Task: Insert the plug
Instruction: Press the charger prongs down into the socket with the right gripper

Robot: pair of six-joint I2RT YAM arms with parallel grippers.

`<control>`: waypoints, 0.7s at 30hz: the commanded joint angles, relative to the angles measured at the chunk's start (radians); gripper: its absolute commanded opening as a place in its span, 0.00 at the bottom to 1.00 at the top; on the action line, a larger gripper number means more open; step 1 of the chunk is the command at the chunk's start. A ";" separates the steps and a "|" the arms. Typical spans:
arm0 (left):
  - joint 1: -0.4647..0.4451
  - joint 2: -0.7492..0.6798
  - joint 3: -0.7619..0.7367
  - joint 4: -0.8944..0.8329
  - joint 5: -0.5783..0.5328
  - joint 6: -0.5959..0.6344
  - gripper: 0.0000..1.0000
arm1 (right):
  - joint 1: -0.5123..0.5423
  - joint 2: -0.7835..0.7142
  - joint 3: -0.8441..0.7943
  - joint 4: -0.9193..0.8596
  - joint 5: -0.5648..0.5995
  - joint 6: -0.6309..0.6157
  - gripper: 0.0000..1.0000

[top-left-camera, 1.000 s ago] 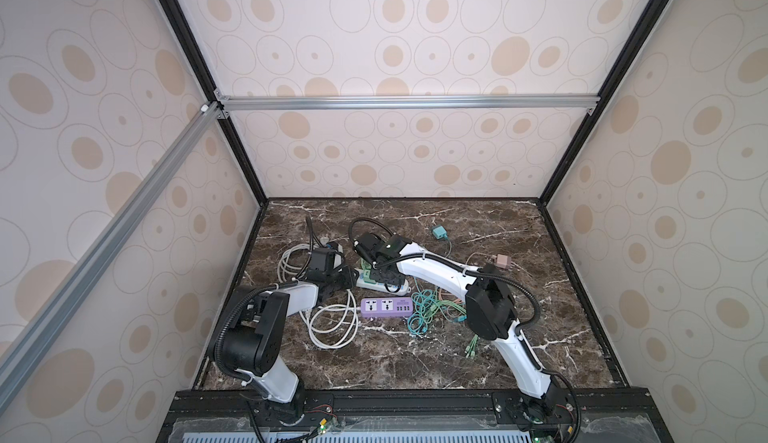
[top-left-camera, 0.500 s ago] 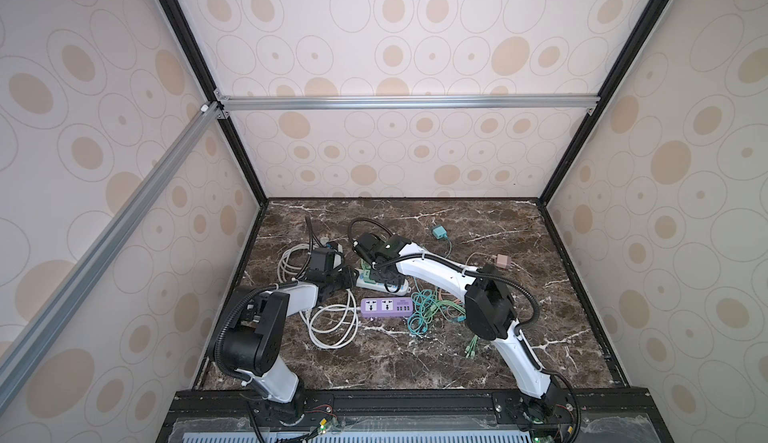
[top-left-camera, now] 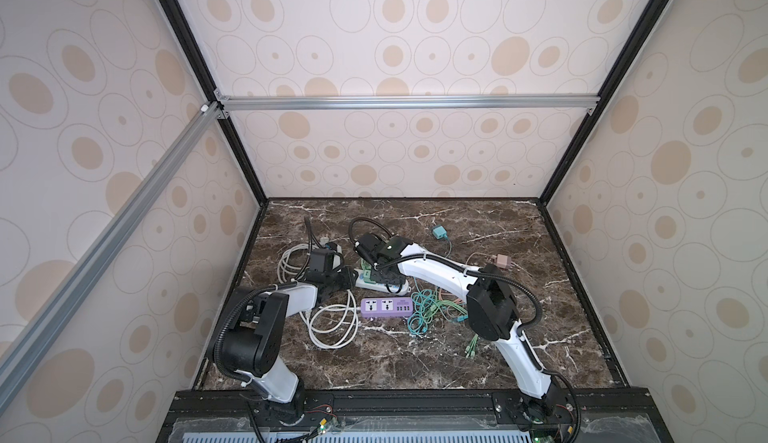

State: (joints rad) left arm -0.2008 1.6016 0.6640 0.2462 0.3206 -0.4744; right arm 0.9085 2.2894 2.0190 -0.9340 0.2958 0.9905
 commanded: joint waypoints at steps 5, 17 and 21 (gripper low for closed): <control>0.011 -0.052 0.003 -0.016 -0.003 -0.001 0.44 | -0.004 0.018 -0.044 -0.026 -0.045 -0.038 0.12; 0.017 -0.078 0.001 -0.032 -0.005 0.007 0.44 | -0.004 -0.008 -0.042 -0.023 -0.075 -0.049 0.30; 0.018 -0.081 0.001 -0.031 -0.004 0.006 0.44 | -0.002 -0.025 -0.050 -0.022 -0.091 -0.058 0.36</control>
State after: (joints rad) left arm -0.1925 1.5433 0.6624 0.2356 0.3202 -0.4740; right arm 0.9020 2.2761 1.9949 -0.9188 0.2451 0.9432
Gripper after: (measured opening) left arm 0.440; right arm 0.350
